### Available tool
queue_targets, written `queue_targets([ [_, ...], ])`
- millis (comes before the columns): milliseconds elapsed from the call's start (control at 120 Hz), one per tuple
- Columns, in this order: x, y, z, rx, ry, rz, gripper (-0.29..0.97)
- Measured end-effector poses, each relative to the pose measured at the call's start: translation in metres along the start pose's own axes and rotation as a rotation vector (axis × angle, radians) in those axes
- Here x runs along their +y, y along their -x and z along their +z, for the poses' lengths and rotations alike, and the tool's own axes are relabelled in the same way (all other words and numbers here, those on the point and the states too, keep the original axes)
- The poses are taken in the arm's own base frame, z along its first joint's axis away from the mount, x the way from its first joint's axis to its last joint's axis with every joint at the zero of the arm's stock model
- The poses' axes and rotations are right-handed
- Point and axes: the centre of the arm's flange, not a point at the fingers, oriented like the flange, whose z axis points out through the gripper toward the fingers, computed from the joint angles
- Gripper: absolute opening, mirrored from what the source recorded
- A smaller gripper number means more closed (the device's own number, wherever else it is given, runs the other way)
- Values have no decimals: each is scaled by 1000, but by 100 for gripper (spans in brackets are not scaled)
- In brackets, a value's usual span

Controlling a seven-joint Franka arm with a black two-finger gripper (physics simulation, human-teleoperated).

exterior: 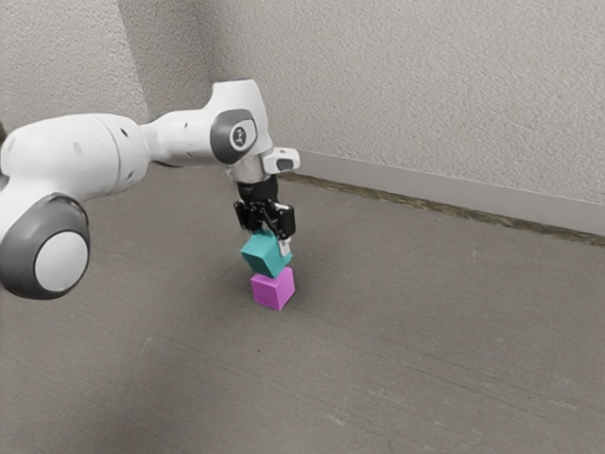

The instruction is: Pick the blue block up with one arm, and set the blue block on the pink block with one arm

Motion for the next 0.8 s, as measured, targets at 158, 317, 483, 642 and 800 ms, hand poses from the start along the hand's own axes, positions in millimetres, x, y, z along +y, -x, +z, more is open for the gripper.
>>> queue_targets([
  [158, -2, 0, 4, -10, 4, 4, 57],
  [317, 1, 5, -10, -14, -11, 14, 63],
  [483, 37, 27, -86, 42, -37, 85, 65],
  [642, 83, 122, -225, 113, -158, 231, 67],
  [800, 145, 220, -285, 65, -276, 401, 67],
])
